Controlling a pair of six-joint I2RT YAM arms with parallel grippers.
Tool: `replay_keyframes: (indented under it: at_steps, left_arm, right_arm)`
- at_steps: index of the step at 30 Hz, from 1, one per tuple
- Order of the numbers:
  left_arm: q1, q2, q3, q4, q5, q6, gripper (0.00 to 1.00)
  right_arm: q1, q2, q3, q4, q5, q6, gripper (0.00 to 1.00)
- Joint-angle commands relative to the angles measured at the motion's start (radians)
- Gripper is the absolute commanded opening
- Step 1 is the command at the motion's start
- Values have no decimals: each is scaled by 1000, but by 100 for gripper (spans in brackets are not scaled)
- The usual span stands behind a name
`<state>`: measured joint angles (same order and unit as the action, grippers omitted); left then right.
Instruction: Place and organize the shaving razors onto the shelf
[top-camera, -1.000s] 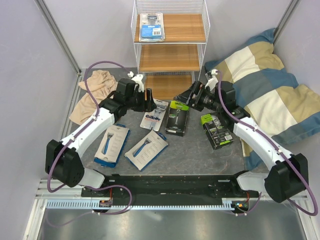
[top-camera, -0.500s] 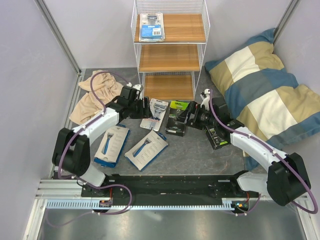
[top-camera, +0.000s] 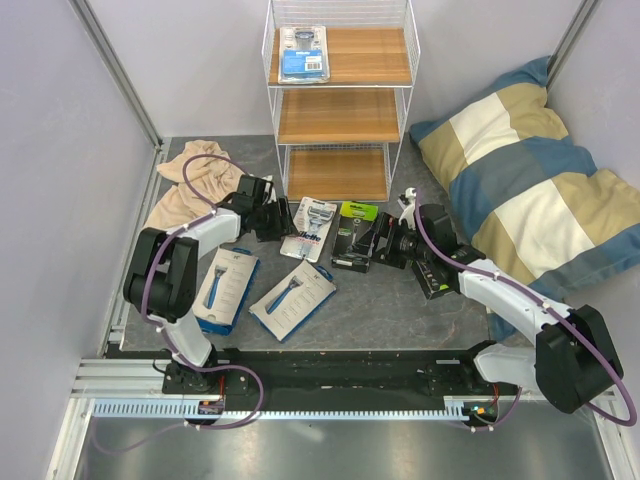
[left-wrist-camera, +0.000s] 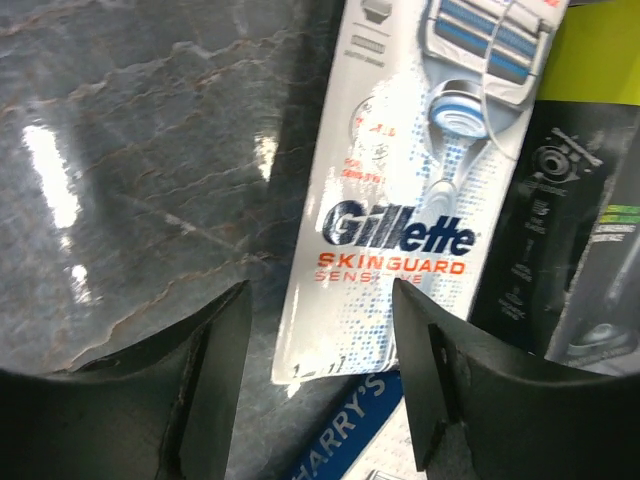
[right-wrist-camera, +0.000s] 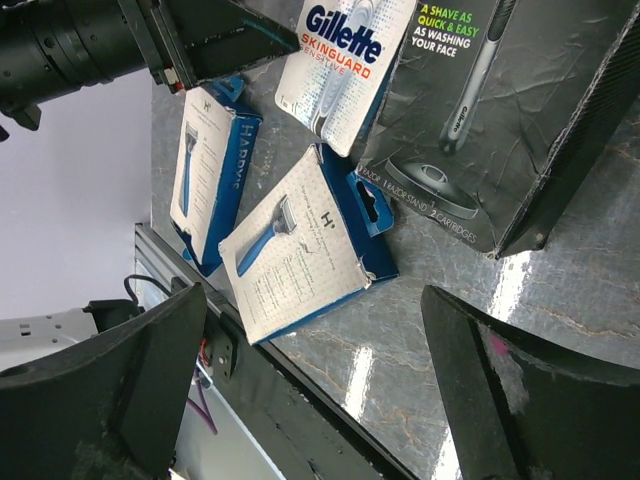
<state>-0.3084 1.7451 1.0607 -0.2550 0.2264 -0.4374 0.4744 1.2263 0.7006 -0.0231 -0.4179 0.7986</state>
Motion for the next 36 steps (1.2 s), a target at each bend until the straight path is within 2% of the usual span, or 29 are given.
replay_keyframes:
  at_steps: [1,9,20,29,36]
  left_arm:
    - [8,27,-7,109,114,-41,61]
    - [14,85,-39,183,208,-64,45]
    - [23,70,-65,214,220,-66,2]
    - [28,-93,-103,166,179,-47,2]
    - [28,-245,-81,50,137,-1,2]
  right_arm:
    - [4,-31,-15,26,16,-9,97]
    - [6,-34,-18,26,19,-9,97]
    - [6,-48,-32,26,22,-6,98]
    - [6,-50,-29,26,21,-6,98]
    - [7,-45,-27,26,21,-7,98]
